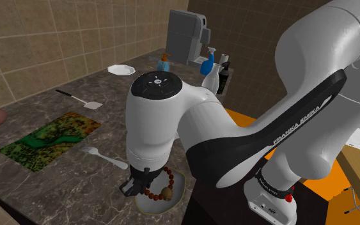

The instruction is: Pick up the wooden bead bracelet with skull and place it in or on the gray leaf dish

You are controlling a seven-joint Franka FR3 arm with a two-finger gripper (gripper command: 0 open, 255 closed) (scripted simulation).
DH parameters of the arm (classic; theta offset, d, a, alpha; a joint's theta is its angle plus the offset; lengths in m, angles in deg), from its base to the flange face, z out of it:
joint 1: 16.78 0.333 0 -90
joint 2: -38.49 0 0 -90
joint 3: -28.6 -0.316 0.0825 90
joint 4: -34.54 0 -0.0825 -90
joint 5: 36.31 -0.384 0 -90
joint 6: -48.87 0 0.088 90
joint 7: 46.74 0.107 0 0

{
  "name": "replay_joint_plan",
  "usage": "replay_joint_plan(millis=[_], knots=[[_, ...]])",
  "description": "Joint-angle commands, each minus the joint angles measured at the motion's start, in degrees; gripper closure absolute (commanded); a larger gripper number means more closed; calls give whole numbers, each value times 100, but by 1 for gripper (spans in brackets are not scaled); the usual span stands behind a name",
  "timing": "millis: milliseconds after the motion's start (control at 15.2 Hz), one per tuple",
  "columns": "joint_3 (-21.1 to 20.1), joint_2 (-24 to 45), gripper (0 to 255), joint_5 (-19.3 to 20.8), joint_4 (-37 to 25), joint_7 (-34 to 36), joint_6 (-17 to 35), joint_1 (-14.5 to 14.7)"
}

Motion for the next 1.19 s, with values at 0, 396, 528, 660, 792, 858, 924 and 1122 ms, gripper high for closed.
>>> replay_joint_plan(millis=[0,396,528,660,792,858,924,1122], knots=[[0,0,0,0,0,0,0,0],[2,-151,0,-157,-86,-112,-178,2],[25,-420,0,-416,-284,-300,-546,14],[48,-511,0,-498,-371,-360,-693,30],[49,-512,0,-499,-371,-360,-693,31],[49,-511,0,-498,-371,-360,-693,31],[49,-511,0,-498,-371,-360,-693,31],[49,-511,0,-498,-370,-360,-692,31]])
